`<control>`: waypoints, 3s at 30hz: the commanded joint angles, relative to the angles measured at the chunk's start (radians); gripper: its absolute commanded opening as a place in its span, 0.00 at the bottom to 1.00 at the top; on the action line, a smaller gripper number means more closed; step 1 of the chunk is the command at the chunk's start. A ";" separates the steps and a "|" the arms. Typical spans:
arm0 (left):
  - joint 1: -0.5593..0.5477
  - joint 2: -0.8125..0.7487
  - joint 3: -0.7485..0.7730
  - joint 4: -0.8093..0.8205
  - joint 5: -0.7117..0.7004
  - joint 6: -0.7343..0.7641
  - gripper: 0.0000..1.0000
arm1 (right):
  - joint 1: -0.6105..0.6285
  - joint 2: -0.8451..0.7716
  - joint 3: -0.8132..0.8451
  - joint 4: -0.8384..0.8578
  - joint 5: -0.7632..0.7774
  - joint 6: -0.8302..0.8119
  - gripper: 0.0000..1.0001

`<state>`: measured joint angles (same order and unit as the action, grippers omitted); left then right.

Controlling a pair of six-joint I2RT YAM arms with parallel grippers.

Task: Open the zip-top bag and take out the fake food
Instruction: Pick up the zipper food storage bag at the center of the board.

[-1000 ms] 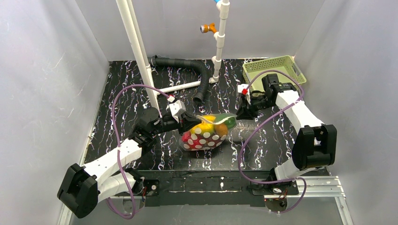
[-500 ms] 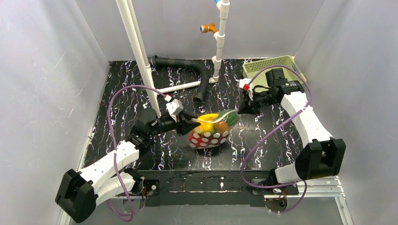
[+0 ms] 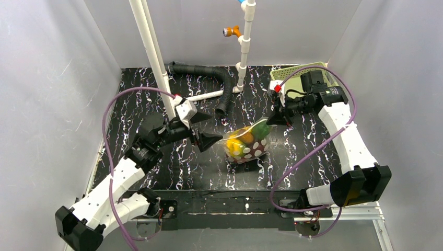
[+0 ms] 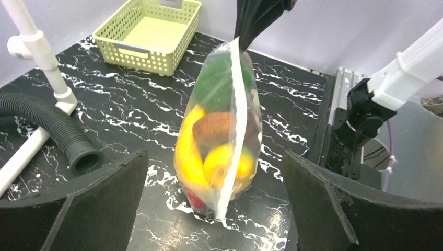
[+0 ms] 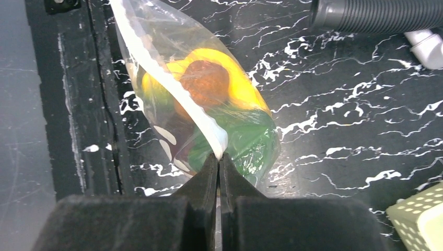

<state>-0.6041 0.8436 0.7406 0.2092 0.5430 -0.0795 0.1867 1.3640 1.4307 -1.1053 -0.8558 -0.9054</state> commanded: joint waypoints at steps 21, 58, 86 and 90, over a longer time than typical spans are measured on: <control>-0.320 0.572 0.475 -0.271 -0.289 0.360 0.59 | 0.043 -0.008 -0.026 0.057 -0.114 0.188 0.01; -0.201 0.465 0.290 -0.068 -0.038 0.105 0.00 | -0.103 -0.126 -0.350 0.308 -0.469 0.031 0.83; -0.152 0.449 0.240 0.081 0.140 -0.111 0.42 | -0.073 -0.158 -0.383 0.396 -0.468 0.230 0.01; -0.127 0.440 0.242 0.157 0.214 -0.167 0.91 | -0.055 -0.173 -0.407 0.404 -0.449 0.229 0.01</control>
<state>-0.7547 1.3407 0.9829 0.2459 0.6380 -0.1509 0.1135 1.2224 1.0416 -0.7410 -1.3048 -0.7063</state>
